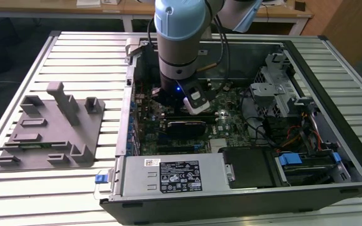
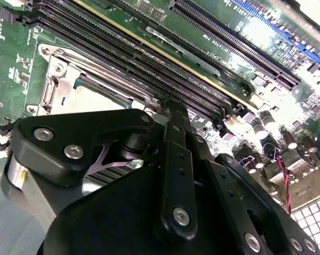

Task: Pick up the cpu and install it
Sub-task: 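Install the second cpu locking lever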

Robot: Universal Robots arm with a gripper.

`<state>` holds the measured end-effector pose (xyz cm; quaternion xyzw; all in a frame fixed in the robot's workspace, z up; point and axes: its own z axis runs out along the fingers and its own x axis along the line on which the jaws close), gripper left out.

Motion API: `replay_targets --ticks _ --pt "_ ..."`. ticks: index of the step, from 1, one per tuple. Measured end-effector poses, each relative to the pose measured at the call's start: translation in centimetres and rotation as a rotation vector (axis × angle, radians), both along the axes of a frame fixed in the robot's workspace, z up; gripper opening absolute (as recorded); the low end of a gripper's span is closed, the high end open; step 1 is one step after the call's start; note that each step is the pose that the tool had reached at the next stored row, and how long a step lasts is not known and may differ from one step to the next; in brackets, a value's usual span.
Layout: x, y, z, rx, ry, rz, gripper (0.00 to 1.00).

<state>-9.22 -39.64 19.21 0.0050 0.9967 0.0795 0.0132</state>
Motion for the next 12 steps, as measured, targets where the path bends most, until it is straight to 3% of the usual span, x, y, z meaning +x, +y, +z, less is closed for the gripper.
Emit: replay_targets --ticks 12 --pt "0.0 0.04 0.4 -0.0057 0.0 0.0 0.11"
